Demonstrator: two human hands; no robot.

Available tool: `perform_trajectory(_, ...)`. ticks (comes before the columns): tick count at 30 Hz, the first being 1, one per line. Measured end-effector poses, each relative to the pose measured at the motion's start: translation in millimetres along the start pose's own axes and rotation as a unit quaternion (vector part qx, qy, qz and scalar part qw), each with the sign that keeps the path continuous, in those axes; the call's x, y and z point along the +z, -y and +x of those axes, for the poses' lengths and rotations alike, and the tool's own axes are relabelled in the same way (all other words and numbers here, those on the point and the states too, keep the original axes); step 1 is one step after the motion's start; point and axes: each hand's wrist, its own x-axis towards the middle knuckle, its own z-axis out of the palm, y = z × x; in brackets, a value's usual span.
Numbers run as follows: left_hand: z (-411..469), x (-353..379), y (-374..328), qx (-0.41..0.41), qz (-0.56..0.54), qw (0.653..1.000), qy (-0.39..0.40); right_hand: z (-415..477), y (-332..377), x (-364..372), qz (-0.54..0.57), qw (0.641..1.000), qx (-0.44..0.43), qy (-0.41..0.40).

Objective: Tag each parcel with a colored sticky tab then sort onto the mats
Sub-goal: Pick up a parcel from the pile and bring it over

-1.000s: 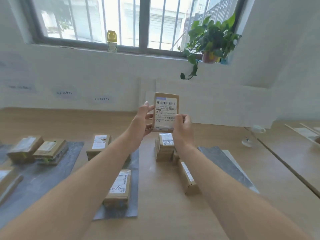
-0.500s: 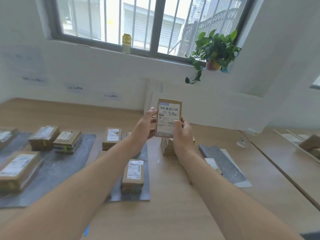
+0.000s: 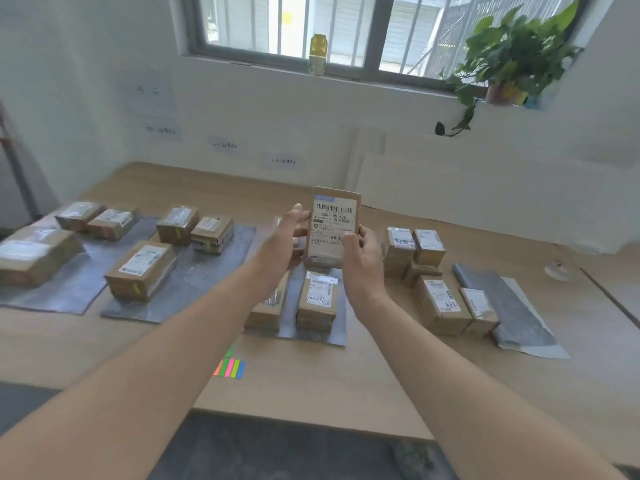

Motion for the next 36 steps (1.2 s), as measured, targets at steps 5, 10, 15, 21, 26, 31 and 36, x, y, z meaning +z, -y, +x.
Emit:
perform_trajectory(5, -35, -40, 6, -0.023, 0.000, 0.999, -0.046, -35, -1, 34, 0.023, 0.999, 0.002, 0.044)
perform_trajectory(10, -53, -94, 8, -0.026, 0.010, 0.996, -0.081, -47, -1, 85, 0.037, 0.996, 0.005, 0.076)
perform_trajectory(15, -58, -160, 16, -0.036, -0.002, 0.995, -0.093, -57, -8, 150, 0.012, 0.996, 0.022, 0.085)
perform_trajectory(21, -48, -259, 32, -0.064, -0.004, 0.995, -0.075, -71, -22, 242, 0.026, 0.998, 0.037, 0.053)
perform_trajectory(26, -36, -336, 64, -0.122, -0.002, 0.991, -0.063, -86, -54, 318, 0.007, 0.997, 0.071, 0.031)
perform_trajectory(31, -30, -384, 108, -0.170, -0.014, 0.983, -0.076, -105, -90, 364, 0.016, 0.993, 0.115, 0.030)
perform_trajectory(36, -23, -409, 156, -0.212, -0.029, 0.973, -0.087, -111, -130, 388, 0.036, 0.988, 0.150, 0.026)
